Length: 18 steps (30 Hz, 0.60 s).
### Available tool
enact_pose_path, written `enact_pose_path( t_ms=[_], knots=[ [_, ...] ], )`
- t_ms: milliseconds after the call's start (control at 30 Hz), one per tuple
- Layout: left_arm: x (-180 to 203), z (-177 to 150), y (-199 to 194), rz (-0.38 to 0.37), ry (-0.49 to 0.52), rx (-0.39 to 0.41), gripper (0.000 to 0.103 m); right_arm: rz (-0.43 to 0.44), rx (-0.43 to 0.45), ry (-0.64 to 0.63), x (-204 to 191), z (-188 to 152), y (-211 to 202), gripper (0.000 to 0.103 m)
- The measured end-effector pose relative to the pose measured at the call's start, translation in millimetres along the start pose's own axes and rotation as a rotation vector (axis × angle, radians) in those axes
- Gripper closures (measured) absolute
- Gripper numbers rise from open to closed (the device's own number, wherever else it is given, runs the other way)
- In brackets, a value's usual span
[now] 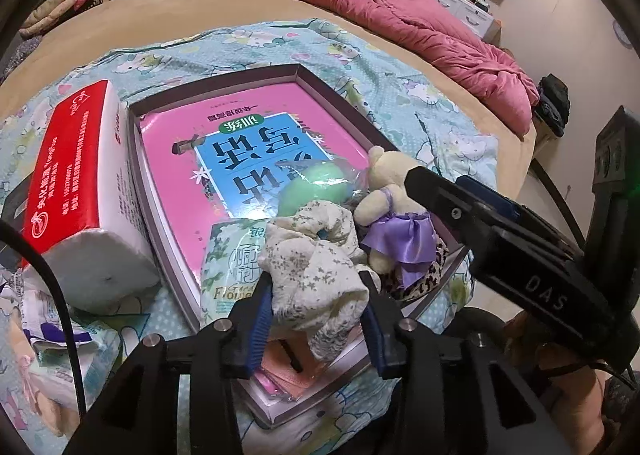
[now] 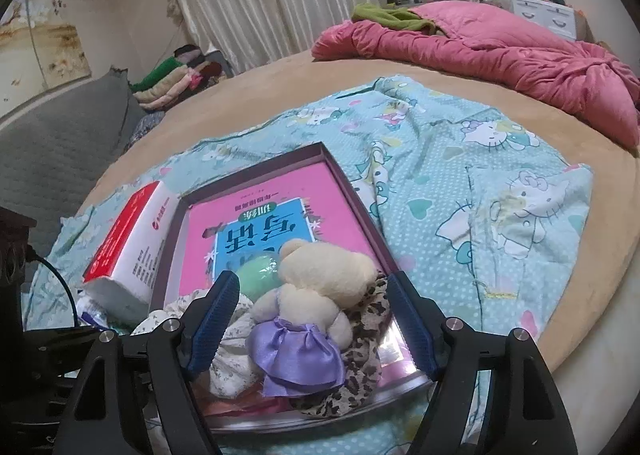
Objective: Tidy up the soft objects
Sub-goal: 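Lower both items into the pink tray and open both tools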
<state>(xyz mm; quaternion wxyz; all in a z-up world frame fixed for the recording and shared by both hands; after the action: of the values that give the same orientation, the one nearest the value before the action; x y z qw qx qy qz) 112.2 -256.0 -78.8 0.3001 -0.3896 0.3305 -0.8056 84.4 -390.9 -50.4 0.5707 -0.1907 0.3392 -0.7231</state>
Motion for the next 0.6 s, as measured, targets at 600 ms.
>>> enact_pose_path(
  t_ms=[600],
  knots=[
    [6.1,3.6,-32.4,0.018,0.029,0.073,0.036,-0.027,0.058,0.064,17.5,6.2,-15.5,0.024]
  ],
)
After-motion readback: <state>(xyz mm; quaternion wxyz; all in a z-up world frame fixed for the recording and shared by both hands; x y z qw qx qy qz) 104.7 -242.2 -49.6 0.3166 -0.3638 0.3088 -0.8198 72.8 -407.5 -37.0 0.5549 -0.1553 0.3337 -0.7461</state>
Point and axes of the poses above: each gripper's, at about its wrist camera, not at the fingertips, and y roughly the way its jaws point, x to its right, z to its top, the point moved 6 cm from there along y, roughly the way its jaws point, and after that the axes turned 13 degrees about -z, right-handed, at the moved point
